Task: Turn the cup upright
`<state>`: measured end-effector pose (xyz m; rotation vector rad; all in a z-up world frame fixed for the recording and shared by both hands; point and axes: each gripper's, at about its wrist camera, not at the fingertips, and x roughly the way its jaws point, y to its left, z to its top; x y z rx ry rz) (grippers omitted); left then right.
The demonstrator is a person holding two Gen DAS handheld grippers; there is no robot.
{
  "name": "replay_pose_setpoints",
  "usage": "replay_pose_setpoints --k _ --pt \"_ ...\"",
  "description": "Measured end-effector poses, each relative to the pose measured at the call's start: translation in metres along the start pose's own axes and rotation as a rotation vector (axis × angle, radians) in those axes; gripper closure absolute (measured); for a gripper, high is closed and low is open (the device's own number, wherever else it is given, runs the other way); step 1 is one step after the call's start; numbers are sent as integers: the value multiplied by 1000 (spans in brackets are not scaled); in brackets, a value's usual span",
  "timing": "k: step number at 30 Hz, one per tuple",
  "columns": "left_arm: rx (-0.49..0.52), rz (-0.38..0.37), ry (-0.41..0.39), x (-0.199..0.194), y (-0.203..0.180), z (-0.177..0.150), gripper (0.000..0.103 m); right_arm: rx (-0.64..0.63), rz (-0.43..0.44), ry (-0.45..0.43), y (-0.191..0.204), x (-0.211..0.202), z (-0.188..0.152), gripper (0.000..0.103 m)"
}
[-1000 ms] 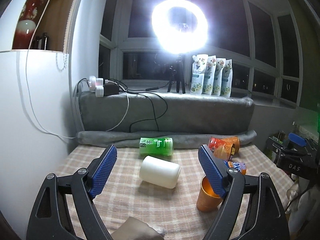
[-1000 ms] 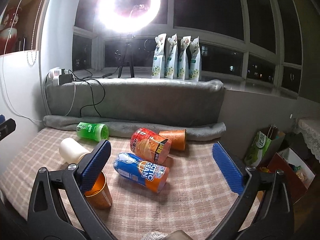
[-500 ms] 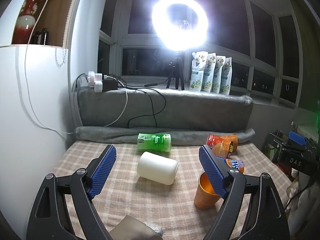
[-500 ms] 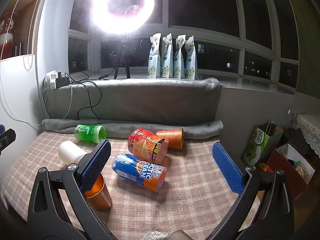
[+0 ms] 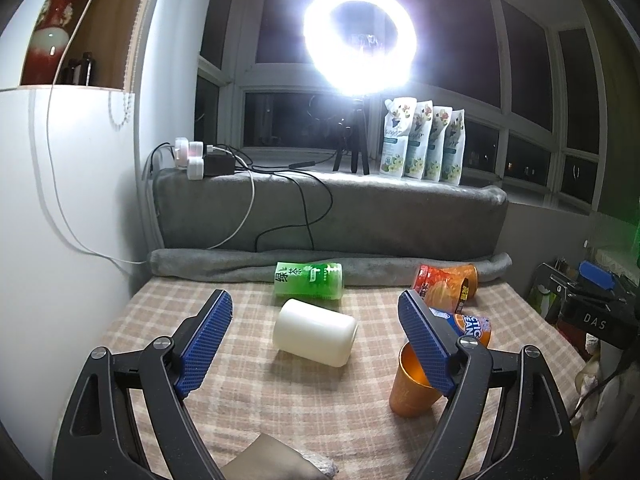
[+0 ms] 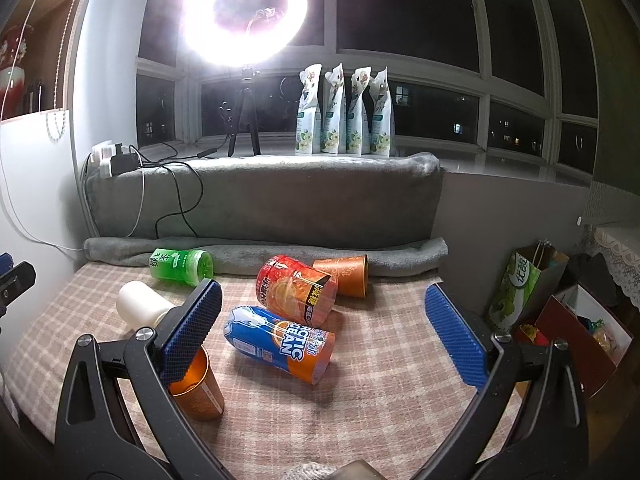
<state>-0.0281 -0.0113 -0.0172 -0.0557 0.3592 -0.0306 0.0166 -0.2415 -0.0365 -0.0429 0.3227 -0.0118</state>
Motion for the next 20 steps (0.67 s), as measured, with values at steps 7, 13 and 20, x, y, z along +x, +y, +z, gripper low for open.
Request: replay_pose_setpoints --k 7,13,20 --pt "-11 3 6 3 4 -1 18 -3 -2 0 0 1 -2 0" --pt "-11 5 6 4 4 -1 18 -4 -2 2 1 1 -1 0" --pt "-1 14 -7 4 5 -4 18 -2 2 9 0 4 -7 0"
